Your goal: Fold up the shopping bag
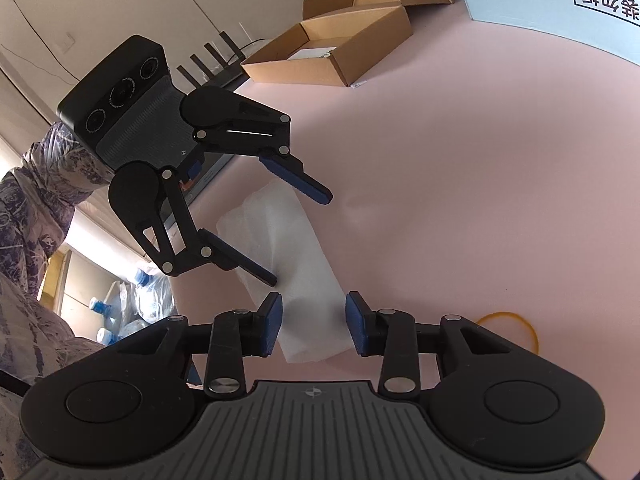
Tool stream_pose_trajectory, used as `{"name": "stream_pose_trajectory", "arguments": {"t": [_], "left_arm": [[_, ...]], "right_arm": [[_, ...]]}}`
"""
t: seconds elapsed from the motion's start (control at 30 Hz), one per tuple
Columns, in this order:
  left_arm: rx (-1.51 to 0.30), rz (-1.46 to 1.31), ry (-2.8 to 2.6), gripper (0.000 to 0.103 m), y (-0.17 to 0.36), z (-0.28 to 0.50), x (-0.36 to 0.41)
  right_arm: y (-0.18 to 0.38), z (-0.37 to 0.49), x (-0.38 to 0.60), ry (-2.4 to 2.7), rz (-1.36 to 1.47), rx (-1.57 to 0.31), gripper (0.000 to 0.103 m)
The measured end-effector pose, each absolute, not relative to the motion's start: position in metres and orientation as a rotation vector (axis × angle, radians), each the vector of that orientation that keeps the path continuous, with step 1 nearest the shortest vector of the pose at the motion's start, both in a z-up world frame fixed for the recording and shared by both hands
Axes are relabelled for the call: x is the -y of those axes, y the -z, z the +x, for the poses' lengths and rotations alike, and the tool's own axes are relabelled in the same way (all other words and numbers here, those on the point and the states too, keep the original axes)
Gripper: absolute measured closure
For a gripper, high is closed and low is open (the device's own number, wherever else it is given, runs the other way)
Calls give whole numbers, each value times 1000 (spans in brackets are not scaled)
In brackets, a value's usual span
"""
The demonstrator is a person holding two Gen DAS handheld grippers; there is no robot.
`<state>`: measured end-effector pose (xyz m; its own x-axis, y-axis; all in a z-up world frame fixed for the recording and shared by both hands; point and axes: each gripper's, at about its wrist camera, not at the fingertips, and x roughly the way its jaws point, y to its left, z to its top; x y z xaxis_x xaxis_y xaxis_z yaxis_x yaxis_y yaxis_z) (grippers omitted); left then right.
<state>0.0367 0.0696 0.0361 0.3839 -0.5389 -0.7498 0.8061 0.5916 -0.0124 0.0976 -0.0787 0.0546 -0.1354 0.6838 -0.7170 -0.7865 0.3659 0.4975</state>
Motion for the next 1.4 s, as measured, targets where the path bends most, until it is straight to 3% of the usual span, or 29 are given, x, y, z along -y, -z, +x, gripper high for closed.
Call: {"name": "stream_pose_trajectory", "arguments": {"t": [0.2,0.33,0.4,0.8,1.03,1.4], "left_arm": [[-844,384,851,50,-32,26,-70],[-834,314,765,91,-39,15,-70],[-792,357,747,96,-44,4,-66],[-418,702,588,95,-79,-27,-42],[-523,662,636,95,-50,-46,-40],[-776,321,745,93,-33,-52,-60]], "right_arm": [[-54,81,71,-1279,-194,-1063,96],[-60,69,71,-1269,-264,-962,98],[-67,66,71,-1257,-294,-899,98],[-107,43,79,-1132,-621,-414,97],[-59,13,78,-1221,-781,-500,97],[-60,36,80,-1343,-447,-768,96]]}}
